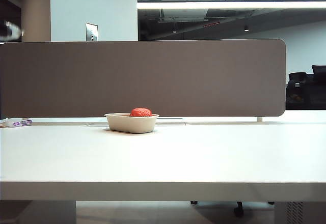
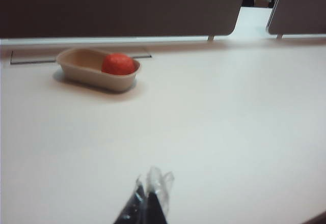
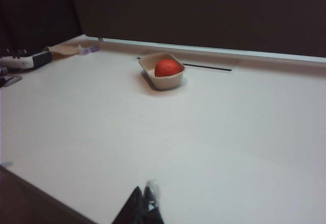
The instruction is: Pick up the orange and place it into the paper lunchbox.
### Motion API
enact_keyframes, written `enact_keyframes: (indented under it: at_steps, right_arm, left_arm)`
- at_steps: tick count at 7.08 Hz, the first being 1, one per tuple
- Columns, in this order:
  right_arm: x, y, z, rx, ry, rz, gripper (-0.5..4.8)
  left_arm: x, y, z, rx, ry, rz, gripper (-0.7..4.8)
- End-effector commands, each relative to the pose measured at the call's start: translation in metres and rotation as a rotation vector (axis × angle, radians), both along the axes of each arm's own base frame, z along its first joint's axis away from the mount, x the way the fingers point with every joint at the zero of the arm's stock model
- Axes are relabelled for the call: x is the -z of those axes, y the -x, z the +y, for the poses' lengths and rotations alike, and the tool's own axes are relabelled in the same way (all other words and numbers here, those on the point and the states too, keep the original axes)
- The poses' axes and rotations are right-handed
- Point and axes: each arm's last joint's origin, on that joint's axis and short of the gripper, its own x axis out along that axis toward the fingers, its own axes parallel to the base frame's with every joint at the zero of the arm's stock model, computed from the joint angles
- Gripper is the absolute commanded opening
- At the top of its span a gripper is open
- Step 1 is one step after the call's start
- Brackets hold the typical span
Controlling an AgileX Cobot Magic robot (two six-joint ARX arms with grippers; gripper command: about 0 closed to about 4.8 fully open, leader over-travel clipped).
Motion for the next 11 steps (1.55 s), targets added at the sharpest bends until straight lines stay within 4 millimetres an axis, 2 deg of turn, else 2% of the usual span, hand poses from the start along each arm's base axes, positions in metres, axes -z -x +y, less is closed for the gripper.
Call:
enact_keyframes:
  at_steps: [1, 3, 4, 6, 7, 11]
  right_arm:
    - [-0.003, 0.001, 0.0, -0.001, -0.019, -0.016, -0.05]
    - [-0.003, 0.001, 0.0, -0.001, -0.019, -0.017, -0.05]
    - [-0.003, 0.001, 0.0, -0.001, -0.019, -0.016, -0.05]
    - [-0.003, 0.001, 0.0, -0.001, -0.019, -0.016, -0.05]
    - [-0.003, 0.001, 0.0, -0.001, -0.019, -0.016, -0.05]
    - [-0.003, 0.001, 0.0, -0.001, -0.019, -0.016, -0.05]
  left_arm:
    - [0.014, 0.0, 0.0, 0.012, 0.016, -0.041, -0.06]
    - [0.013, 0.0, 0.0, 0.012, 0.019, -0.051, -0.06]
    - [0.02, 0.016, 0.036, -0.338, 0.024, -0.135, -0.06]
    - [0.02, 0.015, 0.041, -0.397, 0.017, -0.134, -0.06]
    - [0.04, 0.011, 0.035, -0.35, -0.086, -0.14, -0.06]
    - [0.041, 0.011, 0.038, -0.458, -0.096, -0.113, -0.01]
